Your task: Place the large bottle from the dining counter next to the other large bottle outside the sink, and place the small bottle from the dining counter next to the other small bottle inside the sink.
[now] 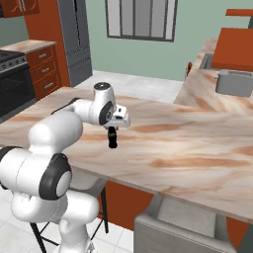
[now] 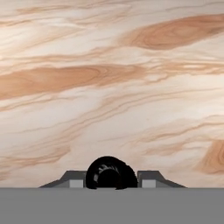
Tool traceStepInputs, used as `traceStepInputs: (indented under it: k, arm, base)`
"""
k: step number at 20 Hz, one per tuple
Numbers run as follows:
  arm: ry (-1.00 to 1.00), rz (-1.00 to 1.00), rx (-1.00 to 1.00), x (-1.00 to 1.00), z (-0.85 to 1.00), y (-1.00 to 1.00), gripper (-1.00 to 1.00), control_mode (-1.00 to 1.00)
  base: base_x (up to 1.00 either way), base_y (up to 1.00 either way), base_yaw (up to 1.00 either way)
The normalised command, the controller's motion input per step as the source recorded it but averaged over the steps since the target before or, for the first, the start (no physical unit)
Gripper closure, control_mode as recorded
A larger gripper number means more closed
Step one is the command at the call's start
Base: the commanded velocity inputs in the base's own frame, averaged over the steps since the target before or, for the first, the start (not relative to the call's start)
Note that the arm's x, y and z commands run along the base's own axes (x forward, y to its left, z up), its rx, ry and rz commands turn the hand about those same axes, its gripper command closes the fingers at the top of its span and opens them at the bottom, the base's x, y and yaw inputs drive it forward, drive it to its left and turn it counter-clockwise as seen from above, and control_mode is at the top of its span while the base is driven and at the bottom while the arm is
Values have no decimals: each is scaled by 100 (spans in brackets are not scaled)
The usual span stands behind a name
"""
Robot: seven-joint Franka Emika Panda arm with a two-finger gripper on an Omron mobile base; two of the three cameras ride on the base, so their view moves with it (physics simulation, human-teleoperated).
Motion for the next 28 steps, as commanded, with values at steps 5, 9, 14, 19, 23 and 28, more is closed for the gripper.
traceStepInputs:
  k: [5, 9, 14, 19, 23, 28]
  arm:
    - [4, 0, 0, -11, 56, 0, 100, -100]
    - [-5, 0, 0, -6, 35, 0, 100, -100]
    - [-11, 1, 0, -14, 33, 1, 100, -100]
    - [-12, 1, 0, -33, 26, 4, 100, -100]
    - [-3, 0, 0, -8, 6, 1, 100, 100]
    - [0, 0, 0, 0, 0, 0, 100, 100]
  base:
    - [0, 0, 0]
    - [0, 0, 0]
    - [0, 0, 0]
    - [0, 0, 0]
    - [-26, 8, 1]
    - [-39, 39, 0]
